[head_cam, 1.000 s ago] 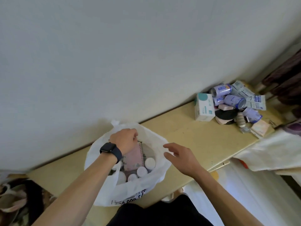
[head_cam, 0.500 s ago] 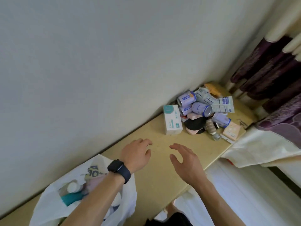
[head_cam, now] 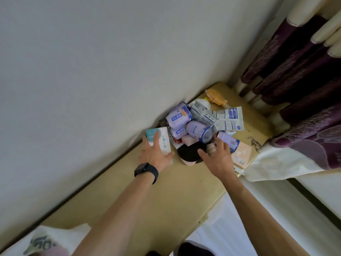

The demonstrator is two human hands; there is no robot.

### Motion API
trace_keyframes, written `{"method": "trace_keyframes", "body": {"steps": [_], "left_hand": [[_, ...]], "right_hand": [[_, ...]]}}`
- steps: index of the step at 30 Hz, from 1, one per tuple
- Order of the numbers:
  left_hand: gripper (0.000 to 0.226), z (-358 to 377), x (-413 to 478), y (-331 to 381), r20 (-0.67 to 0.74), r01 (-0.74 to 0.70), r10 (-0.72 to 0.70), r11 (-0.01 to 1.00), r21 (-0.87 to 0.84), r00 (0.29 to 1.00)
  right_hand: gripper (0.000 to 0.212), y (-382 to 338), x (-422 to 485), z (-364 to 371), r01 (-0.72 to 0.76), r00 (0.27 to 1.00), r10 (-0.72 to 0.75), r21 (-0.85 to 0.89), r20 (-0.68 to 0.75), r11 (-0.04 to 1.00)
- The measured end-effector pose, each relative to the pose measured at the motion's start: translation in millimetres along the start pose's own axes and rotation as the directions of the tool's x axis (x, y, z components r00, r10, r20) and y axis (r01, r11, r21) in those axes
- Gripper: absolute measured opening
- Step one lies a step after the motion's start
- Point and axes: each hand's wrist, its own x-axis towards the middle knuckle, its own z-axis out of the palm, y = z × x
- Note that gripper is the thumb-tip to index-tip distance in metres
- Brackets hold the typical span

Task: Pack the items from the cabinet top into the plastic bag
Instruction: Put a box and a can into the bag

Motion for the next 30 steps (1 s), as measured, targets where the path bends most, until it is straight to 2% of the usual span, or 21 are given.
{"method": "trace_keyframes", "body": {"steps": [3, 5, 8, 12, 14, 17, 18, 20, 22, 24, 26, 27, 28, 30], "left_hand": [[0.099, 14, 4, 5, 0.013, 0.079, -0.078, 0.996, -0.048, 0.997], [0.100, 17, -3, 5, 0.003, 0.108, -0.107, 0.994, -0.006, 0.994], [0.103, 16, -18, -6, 0.018, 0.090, -0.093, 0.988, 0.123, 0.996], [0.106, 6, -42, -36, 0.134, 0.052, -0.072, 0.988, 0.146, 0.988], [0.106, -2, -54, -50, 0.184, 0.055, -0.070, 0.995, 0.085, 0.980], [0.104, -17, -79, -75, 0.236, 0.121, -0.079, 0.978, -0.169, 0.969], [0.104, -23, -90, -83, 0.243, 0.134, -0.065, 0.952, -0.277, 0.968], [0.106, -39, -120, -99, 0.249, 0.127, -0.024, 0.906, -0.404, 0.968], [0.107, -54, -157, -116, 0.224, 0.095, 0.012, 0.884, -0.458, 0.974], [0.104, -69, -198, -136, 0.171, 0.077, 0.029, 0.812, -0.578, 0.985], [0.100, -86, -237, -154, 0.109, 0.066, 0.013, 0.719, -0.692, 0.994], [0.099, -94, -254, -164, 0.069, 0.057, -0.009, 0.685, -0.726, 0.998], [0.098, -101, -269, -175, 0.026, 0.041, -0.032, 0.654, -0.755, 0.999], [0.098, -114, -296, -200, -0.060, 0.012, -0.096, 0.617, -0.787, 0.994]], "right_hand": [[0.088, -8, 35, 0, -0.072, 0.997, 0.071, 0.064, 0.021, 0.995], [0.092, -12, 52, 5, -0.103, 0.992, 0.096, 0.093, 0.076, 0.990], [0.089, -17, 69, 14, -0.165, 0.982, 0.156, 0.089, 0.104, 0.982], [0.084, -28, 68, 16, -0.210, 0.976, 0.205, 0.067, 0.067, 0.975], [0.083, -31, 58, 14, -0.248, 0.968, 0.245, 0.079, 0.046, 0.966], [0.077, -32, 41, 9, -0.281, 0.959, 0.278, 0.283, 0.050, 0.917], [0.067, -34, 32, 7, -0.279, 0.959, 0.273, 0.404, 0.075, 0.871], [0.042, -39, 7, 2, -0.335, 0.942, 0.260, 0.652, 0.214, 0.680], [0.039, -42, -28, -3, -0.448, 0.890, 0.161, 0.749, 0.427, 0.488], [0.055, -45, -70, -4, -0.559, 0.791, 0.000, 0.723, 0.611, 0.407], [0.075, -41, -108, 4, -0.666, 0.656, -0.122, 0.647, 0.745, 0.372], [0.079, -40, -127, 11, -0.715, 0.585, -0.170, 0.603, 0.793, 0.354], [0.074, -43, -150, 20, -0.745, 0.520, -0.216, 0.563, 0.826, 0.358], [0.059, -45, -194, 50, -0.692, 0.475, -0.354, 0.590, 0.806, 0.417]]}}
